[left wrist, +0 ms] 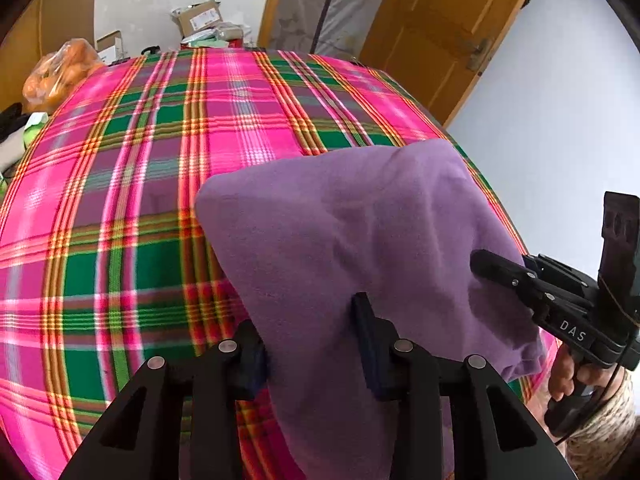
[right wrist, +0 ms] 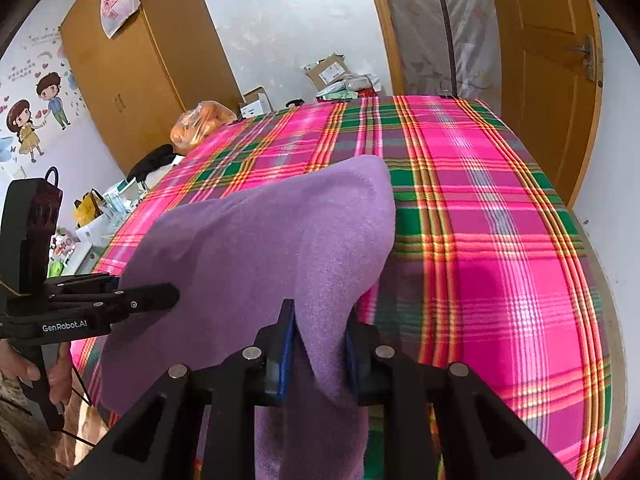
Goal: Fold clothes
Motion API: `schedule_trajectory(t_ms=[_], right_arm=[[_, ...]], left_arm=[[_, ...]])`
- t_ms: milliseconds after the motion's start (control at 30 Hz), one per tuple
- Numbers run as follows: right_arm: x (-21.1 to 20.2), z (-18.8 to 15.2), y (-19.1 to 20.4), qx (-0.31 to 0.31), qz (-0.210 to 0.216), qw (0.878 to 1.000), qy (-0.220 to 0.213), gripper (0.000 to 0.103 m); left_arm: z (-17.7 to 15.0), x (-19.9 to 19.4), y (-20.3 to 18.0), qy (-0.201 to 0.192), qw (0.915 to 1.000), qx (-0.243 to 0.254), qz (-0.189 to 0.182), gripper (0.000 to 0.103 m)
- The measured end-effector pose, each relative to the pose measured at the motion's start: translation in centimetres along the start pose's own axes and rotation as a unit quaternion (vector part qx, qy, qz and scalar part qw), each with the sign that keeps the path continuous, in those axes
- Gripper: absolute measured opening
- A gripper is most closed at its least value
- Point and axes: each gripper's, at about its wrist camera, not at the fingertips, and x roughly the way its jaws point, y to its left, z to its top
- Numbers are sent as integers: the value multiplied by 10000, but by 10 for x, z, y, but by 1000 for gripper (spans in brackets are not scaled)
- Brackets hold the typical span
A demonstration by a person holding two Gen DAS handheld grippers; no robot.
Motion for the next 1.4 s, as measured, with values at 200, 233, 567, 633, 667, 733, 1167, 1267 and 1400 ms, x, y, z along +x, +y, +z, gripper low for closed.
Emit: schedule_trajectory(t_ms=[200, 233, 567, 633, 667, 733, 1167, 1267, 1400], right_arm=[[13, 15, 16, -13, 130, 9999, -1, 22], [17, 18, 19, -21, 146, 9999, 10, 22], [57, 47, 47, -91, 381, 9992, 125, 22], [65, 54, 50, -87, 431, 9989, 131, 21], [68, 58, 52, -81, 471, 9988, 129, 21], [75, 66, 56, -106, 529, 9985, 122, 21], [123, 106, 80, -117, 770, 9969, 126, 20], [133, 115, 83, -105, 778, 9968, 117, 19], [146, 127, 86, -83, 773, 9969, 74, 19]], left_arm=[[9, -6, 20, -70, 9998, -95, 152, 38], [10, -7, 24, -70, 9998, -129, 163, 38], [26, -12, 69, -49, 9987, -330, 378, 38], [33, -13, 80, -64, 9984, -387, 403, 38], [36, -13, 86, -76, 9982, -425, 416, 38], [43, -14, 96, -115, 9977, -480, 473, 38], [87, -11, 146, -201, 9948, -658, 749, 38], [95, -10, 154, -219, 9942, -651, 826, 38], [108, -4, 164, -238, 9936, -641, 902, 38]])
